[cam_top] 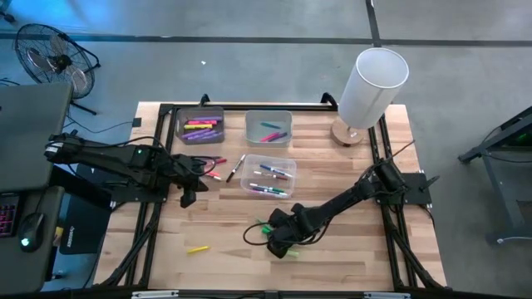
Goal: Pick & Place Markers
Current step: Put the pink pen into the gray bin
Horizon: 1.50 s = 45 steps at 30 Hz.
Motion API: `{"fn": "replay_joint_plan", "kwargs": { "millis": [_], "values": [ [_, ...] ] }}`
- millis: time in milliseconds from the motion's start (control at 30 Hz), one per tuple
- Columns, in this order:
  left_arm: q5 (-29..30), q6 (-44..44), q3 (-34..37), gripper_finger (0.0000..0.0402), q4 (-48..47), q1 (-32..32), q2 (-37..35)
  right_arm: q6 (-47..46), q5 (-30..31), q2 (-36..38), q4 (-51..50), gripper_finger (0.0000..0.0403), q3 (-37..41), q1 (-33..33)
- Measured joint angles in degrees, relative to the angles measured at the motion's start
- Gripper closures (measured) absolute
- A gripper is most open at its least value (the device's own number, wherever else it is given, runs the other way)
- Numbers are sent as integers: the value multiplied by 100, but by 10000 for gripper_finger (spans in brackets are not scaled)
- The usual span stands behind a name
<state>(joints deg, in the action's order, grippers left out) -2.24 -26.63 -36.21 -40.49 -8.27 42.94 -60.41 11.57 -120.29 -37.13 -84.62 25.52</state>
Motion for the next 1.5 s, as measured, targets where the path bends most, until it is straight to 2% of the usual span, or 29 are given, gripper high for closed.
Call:
{"fn": "replay_joint_plan", "kwargs": {
  "millis": [333,600,767,1000,1167,1300,1500],
  "values": [
    [2,-22,0,401,2,-2,0,319,124,0,-559,320,6,-42],
    [19,-51,0,401,4,-2,0,1741,760,-66,-586,320,5,-28],
    [15,-94,0,401,4,-2,2,2157,709,-369,-509,322,-28,-22],
    [13,-103,-4,401,7,-2,1,2139,575,-468,-580,373,-29,113],
    [26,-98,-4,401,9,-1,1,1720,429,-62,-915,373,24,192],
    [27,-98,-4,401,22,-2,2,1693,446,603,-1085,373,34,229],
    [69,-93,-4,401,109,-1,38,2077,1188,1726,-1248,373,33,28]
  ]
}}
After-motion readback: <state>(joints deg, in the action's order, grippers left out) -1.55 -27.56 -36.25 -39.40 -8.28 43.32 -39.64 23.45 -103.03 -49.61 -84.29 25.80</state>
